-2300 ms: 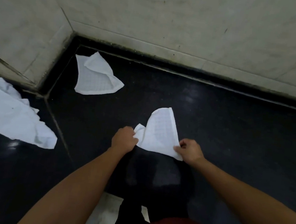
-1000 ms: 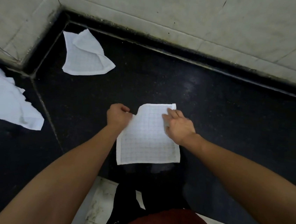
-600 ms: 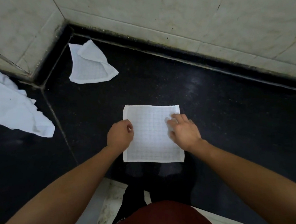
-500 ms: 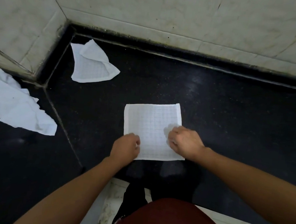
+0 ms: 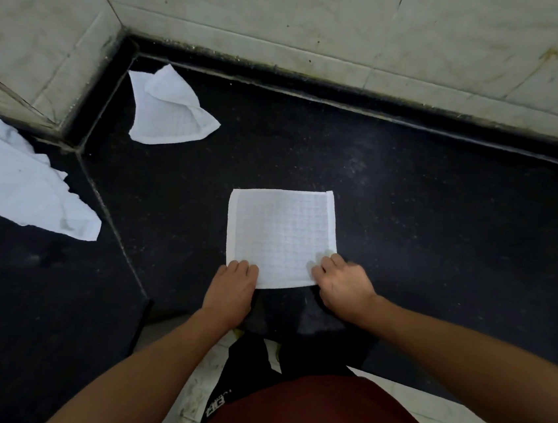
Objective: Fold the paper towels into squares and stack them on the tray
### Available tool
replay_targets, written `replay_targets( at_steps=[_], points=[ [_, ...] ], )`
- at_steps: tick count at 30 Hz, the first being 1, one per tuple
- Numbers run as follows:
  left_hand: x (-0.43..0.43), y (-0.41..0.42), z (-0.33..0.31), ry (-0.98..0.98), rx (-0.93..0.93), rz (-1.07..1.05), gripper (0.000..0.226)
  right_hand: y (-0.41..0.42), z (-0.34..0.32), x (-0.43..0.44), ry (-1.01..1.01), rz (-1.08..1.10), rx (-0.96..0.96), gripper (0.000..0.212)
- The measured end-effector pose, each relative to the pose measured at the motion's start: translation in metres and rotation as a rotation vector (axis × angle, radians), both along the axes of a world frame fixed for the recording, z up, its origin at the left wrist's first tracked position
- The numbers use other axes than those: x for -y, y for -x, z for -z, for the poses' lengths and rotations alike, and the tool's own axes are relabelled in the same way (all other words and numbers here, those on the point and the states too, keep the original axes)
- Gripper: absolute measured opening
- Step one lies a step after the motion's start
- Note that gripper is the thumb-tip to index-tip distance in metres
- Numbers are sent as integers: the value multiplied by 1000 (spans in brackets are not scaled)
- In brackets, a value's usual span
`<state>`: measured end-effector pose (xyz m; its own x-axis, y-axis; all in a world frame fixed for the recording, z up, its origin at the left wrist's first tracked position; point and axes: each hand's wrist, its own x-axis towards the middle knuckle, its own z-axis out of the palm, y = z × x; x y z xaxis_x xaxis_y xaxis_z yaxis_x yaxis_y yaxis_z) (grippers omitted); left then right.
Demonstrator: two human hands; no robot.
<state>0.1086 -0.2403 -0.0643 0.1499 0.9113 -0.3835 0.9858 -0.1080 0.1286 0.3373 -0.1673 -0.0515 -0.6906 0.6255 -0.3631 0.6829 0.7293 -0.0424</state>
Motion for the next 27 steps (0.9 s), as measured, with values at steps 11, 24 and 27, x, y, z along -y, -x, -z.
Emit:
replay_targets(
  at_steps=[11, 24, 27],
  points=[
    [3, 13, -19, -5, 196, -65, 6, -22, -6, 0, 74, 149, -171, 12],
    [-104, 64, -26, -50, 522, -694, 10, 12, -20, -98, 399, 989, -484, 20],
    [-119, 65, -18, -34, 506, -726, 9, 20, -12, -110, 383, 1048, -393, 19]
  ],
)
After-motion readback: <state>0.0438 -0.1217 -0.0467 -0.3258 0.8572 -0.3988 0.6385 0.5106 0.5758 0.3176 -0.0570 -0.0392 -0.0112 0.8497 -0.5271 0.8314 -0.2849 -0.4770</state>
